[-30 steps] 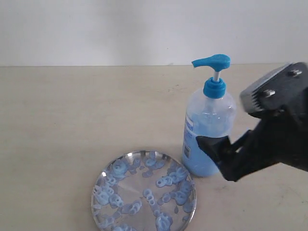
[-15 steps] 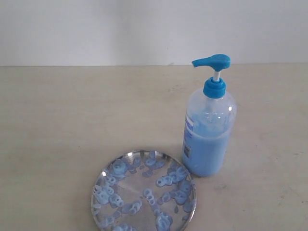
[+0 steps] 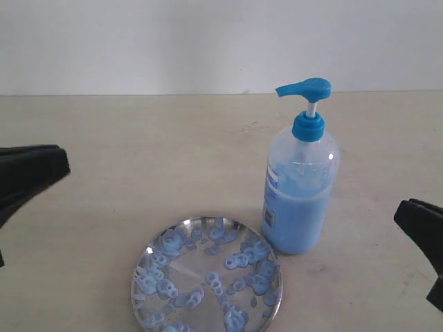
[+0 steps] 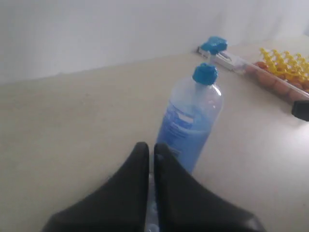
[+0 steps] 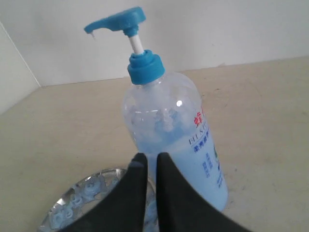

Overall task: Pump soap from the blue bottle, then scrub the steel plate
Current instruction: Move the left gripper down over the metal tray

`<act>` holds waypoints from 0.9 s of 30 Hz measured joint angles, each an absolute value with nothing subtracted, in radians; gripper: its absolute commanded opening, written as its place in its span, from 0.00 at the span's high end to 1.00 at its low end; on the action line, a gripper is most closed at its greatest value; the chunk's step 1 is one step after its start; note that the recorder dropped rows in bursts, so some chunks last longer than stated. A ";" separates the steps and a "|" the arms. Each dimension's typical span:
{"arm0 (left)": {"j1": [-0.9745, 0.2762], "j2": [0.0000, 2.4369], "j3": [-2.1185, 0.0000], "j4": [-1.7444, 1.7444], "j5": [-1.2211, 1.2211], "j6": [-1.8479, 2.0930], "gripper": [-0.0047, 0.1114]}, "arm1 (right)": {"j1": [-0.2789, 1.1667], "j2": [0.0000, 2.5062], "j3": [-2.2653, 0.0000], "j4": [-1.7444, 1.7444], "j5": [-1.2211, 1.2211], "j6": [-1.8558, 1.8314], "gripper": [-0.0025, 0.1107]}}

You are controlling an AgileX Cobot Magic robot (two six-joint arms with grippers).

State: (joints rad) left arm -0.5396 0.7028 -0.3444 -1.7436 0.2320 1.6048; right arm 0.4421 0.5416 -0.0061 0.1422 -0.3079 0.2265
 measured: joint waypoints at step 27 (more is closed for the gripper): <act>-0.542 1.675 -1.128 -0.372 1.037 0.297 0.92 | 0.292 0.040 0.003 -0.244 0.303 0.262 0.95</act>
